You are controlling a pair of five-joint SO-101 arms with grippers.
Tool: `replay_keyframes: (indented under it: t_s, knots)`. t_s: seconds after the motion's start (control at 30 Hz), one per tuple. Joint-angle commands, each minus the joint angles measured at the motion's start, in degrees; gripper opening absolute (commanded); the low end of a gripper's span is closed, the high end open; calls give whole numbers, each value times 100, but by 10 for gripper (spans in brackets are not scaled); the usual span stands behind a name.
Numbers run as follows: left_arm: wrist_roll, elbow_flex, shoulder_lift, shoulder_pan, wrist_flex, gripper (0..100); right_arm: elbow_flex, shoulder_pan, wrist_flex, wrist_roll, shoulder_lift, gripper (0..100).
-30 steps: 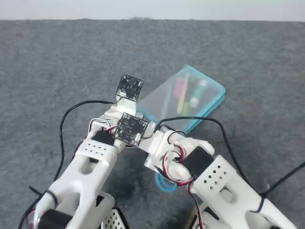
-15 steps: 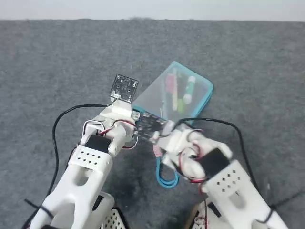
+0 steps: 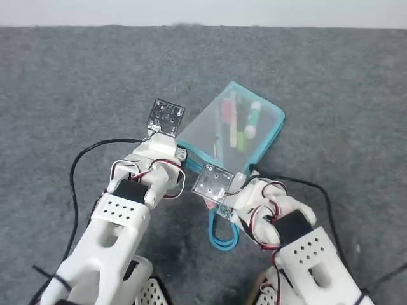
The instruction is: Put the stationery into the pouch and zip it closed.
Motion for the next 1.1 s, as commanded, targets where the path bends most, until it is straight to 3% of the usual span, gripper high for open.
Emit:
replay_keyframes:
  t_s: [0.0, 0.27, 0.53, 0.67, 0.77, 1.07]
  knots:
    - [123, -101, -316, -18, 0, 12, -35, -57, -426, 53, -145, 275]
    - [123, -101, -343, -18, 79, 12, -18, -66, -954, 53, -84, 274]
    - [123, -101, -325, -18, 79, 12, -281, -31, -1736, 53, 1270, 269]
    - [123, -101, -325, -18, 79, 12, -862, 224, -1833, -35, 1877, 136]
    - [123, -101, -343, -18, 79, 12, -1319, 374, -1833, -589, 2158, 2]
    - [88, -127, -360, -18, 88, 13, -1943, 523, -1780, -1257, 2695, 7]
